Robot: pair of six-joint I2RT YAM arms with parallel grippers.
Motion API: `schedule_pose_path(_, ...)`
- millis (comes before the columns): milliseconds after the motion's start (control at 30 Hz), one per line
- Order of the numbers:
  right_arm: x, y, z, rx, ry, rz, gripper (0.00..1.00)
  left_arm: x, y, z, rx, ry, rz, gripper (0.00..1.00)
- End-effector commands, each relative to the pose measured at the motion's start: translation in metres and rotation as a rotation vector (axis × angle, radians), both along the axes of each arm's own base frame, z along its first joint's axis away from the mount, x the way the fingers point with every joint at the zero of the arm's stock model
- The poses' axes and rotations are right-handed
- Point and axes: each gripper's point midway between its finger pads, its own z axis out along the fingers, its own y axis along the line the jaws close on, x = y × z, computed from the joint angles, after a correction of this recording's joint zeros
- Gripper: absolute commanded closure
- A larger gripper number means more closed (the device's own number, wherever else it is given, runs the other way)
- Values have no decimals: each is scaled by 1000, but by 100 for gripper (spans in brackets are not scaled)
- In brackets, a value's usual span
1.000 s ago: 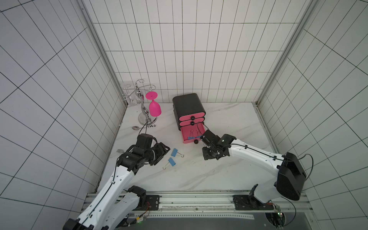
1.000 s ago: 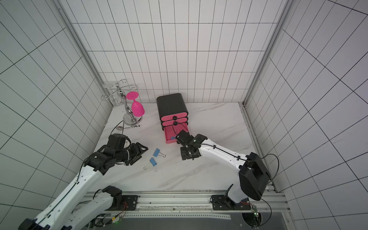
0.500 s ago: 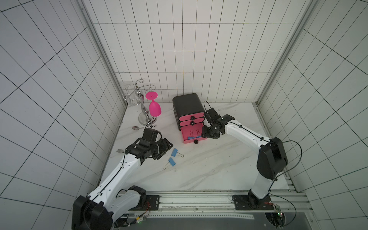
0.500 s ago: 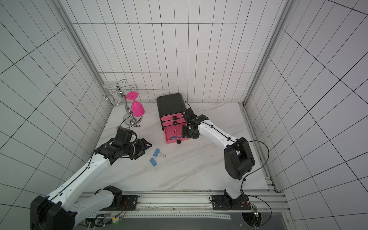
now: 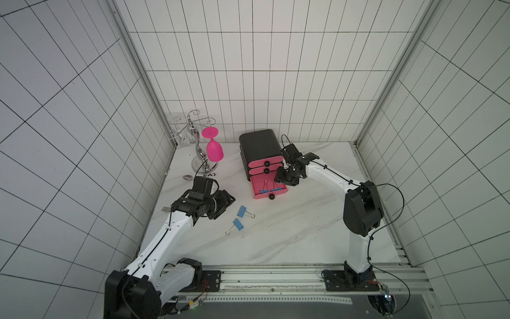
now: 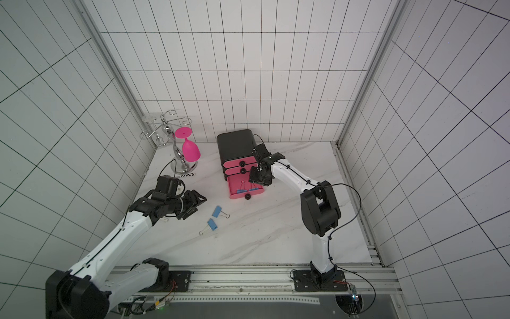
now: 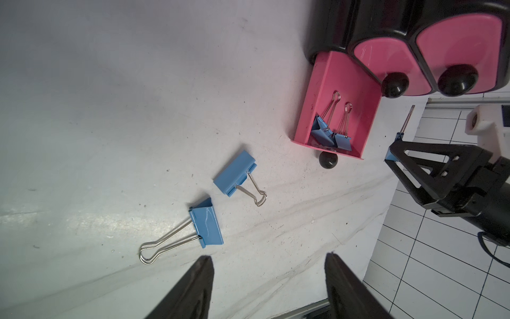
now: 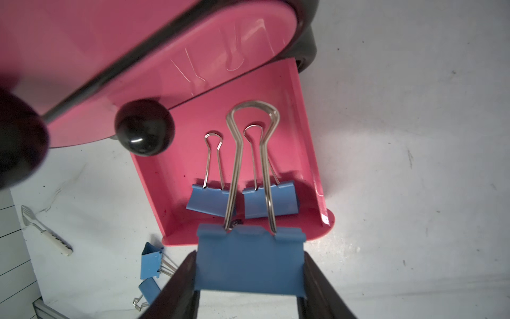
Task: Put the binder clips in the drawer according to color
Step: Place the binder clip in the drawer.
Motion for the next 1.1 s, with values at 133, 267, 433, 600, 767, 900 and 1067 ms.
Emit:
schedule_pose_path(133,1,20,-12,34,26,5,52,-2,4,-1,7,-8,-15,32)
schedule_pose_path(267,4,21,-12,34,20,7,44,-4,5,-6,15,3,-16,32)
schedule_pose_path(433,5,20,-6,33,1,13,29,-7,9,-8,39,8,-20,32)
schedule_pose_path(600,3,17,3,34,-15,20,24,-11,12,-11,65,16,-26,32)
schedule_pose_path(767,-9,13,22,27,-67,56,27,-14,11,-11,121,-8,-64,32)
schedule_pose_path(900,-35,15,34,2,-99,137,28,-18,6,-22,208,-1,-131,32)
schedule_pose_path(1067,-87,20,31,-36,-111,258,29,-15,4,-36,270,14,-174,32)
